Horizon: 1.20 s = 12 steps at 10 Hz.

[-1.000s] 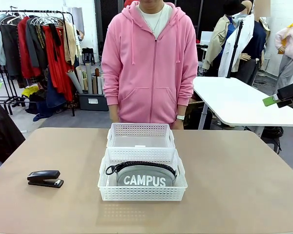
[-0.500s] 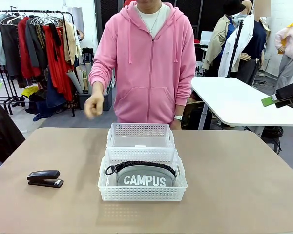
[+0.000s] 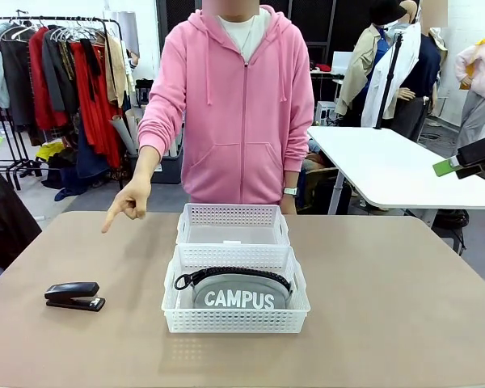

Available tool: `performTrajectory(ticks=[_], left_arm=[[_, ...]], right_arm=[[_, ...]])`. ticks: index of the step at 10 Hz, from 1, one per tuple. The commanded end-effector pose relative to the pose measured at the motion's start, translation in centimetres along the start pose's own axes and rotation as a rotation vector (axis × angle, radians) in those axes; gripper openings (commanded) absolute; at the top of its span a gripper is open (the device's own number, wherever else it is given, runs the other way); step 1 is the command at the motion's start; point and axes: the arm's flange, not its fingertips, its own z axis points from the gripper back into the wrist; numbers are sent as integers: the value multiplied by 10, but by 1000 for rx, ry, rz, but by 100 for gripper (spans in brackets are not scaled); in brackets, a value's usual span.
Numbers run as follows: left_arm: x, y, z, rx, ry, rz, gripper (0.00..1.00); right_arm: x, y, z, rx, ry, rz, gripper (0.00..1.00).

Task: Distribute items into two baskets.
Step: Pick up the Stapler that the person points to.

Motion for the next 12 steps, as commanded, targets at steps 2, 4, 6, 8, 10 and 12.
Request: performTrajectory(ticks=[2, 4, 6, 8, 10, 12], left_arm=[[1, -1, 0, -5, -12, -3, 100], [1, -1, 0, -5, -12, -3, 100], [1, -1, 0, -5, -12, -3, 100], [6, 3, -11, -6, 24, -26, 100], [14, 4, -29, -21, 99, -112, 100], [6, -4, -53, -26, 149, -147, 100]], right_arm=[[0, -1, 1, -9, -2, -5, 100], [0, -1, 1, -9, -2, -5, 100], [0, -1, 1, -9, -2, -5, 100], [0, -1, 1, -9, -2, -5, 100], [0, -1, 1, -9, -2, -5, 100], [0, -1, 1, -9, -2, -5, 100]])
